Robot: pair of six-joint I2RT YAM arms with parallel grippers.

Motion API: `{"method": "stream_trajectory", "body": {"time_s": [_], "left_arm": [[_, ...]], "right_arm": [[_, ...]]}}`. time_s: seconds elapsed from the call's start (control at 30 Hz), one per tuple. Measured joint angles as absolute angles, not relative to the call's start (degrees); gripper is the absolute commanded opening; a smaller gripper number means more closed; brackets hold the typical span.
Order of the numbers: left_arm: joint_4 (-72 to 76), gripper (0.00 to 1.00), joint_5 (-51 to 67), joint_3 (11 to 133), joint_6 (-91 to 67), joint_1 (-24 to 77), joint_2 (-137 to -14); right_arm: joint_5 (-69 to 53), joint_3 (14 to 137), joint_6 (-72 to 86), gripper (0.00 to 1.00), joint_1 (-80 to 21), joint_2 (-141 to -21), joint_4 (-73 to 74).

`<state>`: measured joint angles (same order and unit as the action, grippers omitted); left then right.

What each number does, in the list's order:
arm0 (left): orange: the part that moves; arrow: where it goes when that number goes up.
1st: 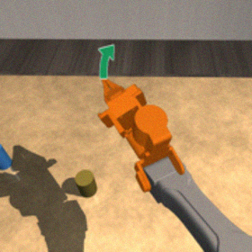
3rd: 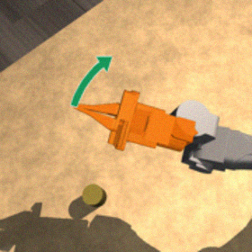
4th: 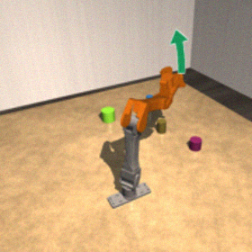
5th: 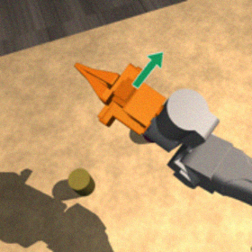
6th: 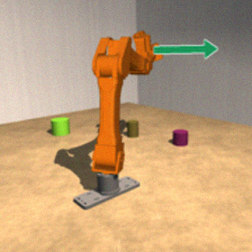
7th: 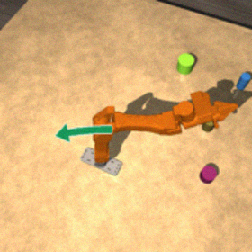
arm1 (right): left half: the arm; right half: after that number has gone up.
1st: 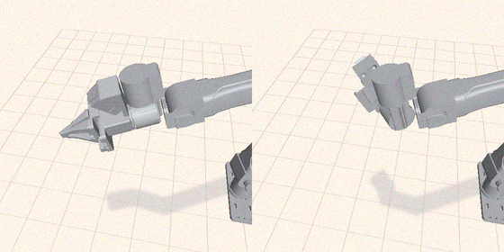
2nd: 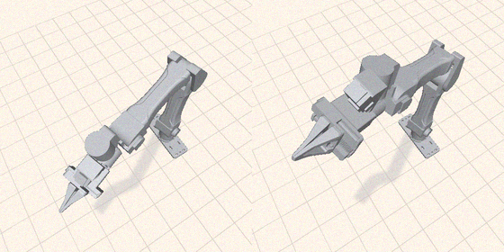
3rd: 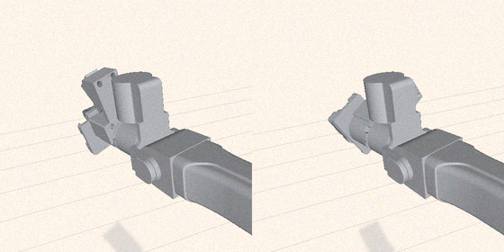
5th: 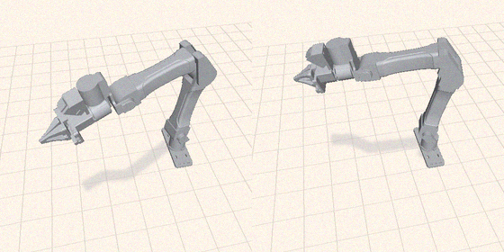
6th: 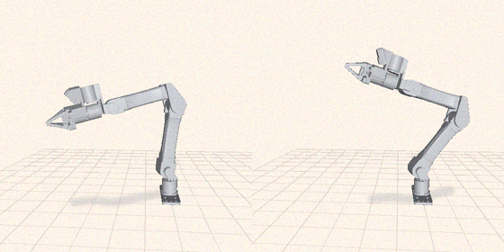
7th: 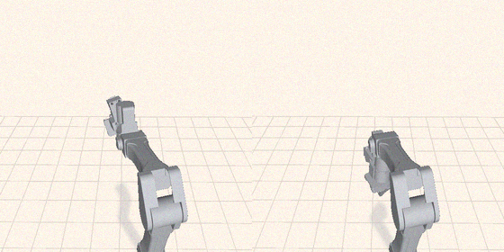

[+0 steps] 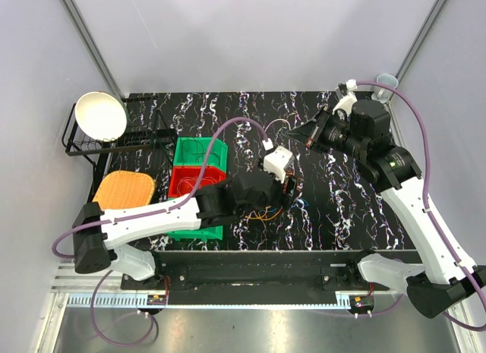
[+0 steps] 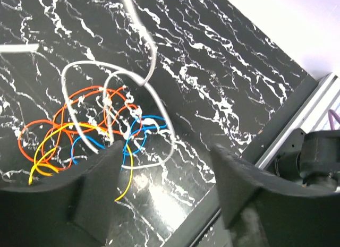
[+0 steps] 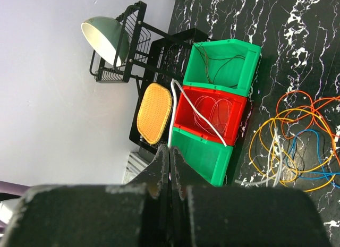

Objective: Untangle the cables

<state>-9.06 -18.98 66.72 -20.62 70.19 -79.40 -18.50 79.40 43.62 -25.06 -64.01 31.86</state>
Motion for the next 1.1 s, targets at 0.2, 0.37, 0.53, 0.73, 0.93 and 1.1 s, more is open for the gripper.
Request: {"method": "stream_trajectory", "body": {"time_s": [0.2,0.37,0.53,0.73,0.93,1.1], "left_arm": [[-6.7,0.05,-20.25,67.9,-20.8,70.24,-83.18],[-6.87,0.0,-21.17,67.9,-21.04,70.24,-84.6],[-8.51,0.0,-22.37,66.83,-21.47,70.24,-82.37],[-15.53,0.0,-26.33,58.33,-23.29,70.24,-63.96],[-23.35,0.0,-34.39,56.4,-25.98,70.24,-44.69],[-29.98,0.0,-40.77,55.42,-28.29,70.24,-36.91]], "right_arm": [[-18.13,79.4,43.83,0.0,-25.06,-63.81,32.99],[-16.91,79.48,43.44,0.0,-25.06,-63.51,34.15],[-12.99,81.01,40.93,0.0,-24.99,-63.37,37.74],[-2.87,86.72,35.64,0.0,-22.28,-63.59,43.99],[6.26,89.27,32.56,0.0,-18.39,-64.18,48.49],[10.44,89.58,31.7,0.0,-17.69,-65.01,51.48]]}}
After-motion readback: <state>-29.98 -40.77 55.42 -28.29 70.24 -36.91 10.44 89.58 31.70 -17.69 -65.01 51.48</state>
